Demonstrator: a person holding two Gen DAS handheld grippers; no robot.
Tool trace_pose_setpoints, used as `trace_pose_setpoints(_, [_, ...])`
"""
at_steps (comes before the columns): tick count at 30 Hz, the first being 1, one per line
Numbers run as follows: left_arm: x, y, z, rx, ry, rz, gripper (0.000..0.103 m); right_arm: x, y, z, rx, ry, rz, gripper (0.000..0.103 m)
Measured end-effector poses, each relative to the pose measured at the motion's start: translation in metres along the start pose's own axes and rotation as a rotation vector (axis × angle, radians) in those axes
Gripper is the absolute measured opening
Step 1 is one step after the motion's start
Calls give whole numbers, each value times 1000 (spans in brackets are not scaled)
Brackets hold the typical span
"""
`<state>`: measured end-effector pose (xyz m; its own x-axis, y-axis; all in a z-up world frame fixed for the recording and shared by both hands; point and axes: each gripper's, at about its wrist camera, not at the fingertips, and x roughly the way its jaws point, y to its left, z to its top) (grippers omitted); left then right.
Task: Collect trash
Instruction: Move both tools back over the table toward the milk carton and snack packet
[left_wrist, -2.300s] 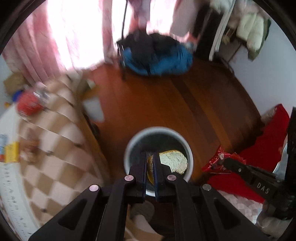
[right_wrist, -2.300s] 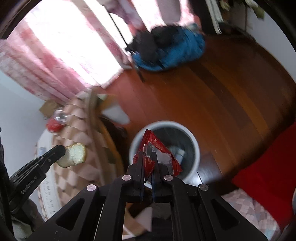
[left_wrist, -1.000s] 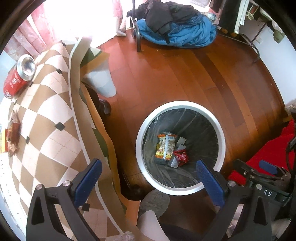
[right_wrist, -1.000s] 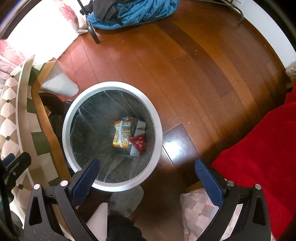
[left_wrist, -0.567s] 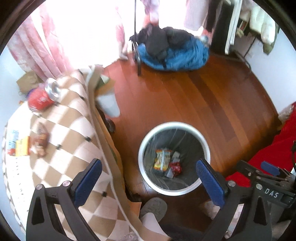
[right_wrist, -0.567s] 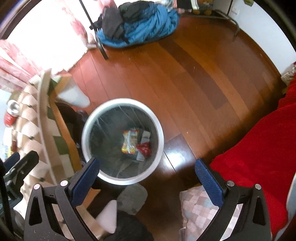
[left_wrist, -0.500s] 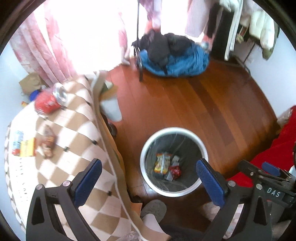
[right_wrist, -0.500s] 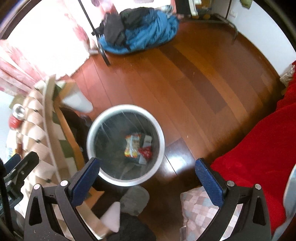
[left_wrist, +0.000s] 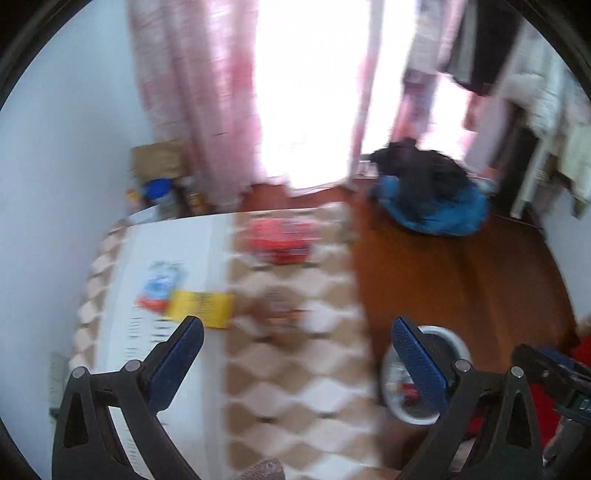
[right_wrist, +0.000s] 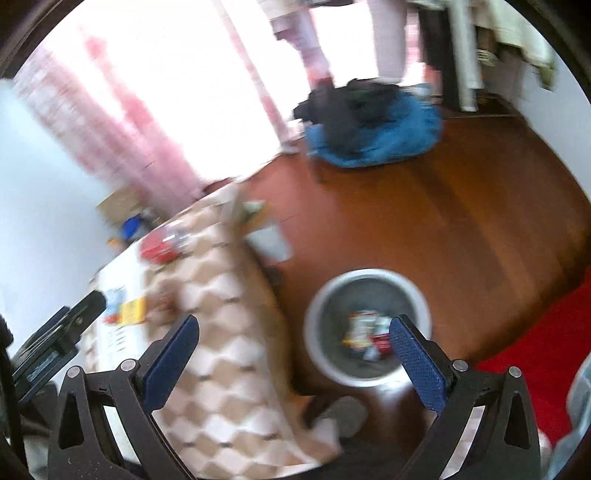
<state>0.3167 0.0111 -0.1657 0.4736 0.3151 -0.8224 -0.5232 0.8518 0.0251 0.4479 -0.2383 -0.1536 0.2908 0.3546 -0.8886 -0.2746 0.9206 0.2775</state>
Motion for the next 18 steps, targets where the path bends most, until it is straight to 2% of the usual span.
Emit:
trace_pose_setpoints(4, [44,77,-6,-23,60,139,103,56,80,1,-98,75,43,103])
trace_pose_setpoints(8, [97,140,-13,-29,142,225,103,130,153,6,-227,176,31,102])
trace_pose_setpoints(11, [129,169,-17,-30,191,233,103,186,195,5,-345,246,-26,94])
trace_pose_setpoints(14, [149,180,-17,-2,212,223,103,235,226,2,-467,318,-80,93])
trace_pose_setpoints(18, [172,184,-13,46,237,197,103,281,242,-6,-591,402,-126,91])
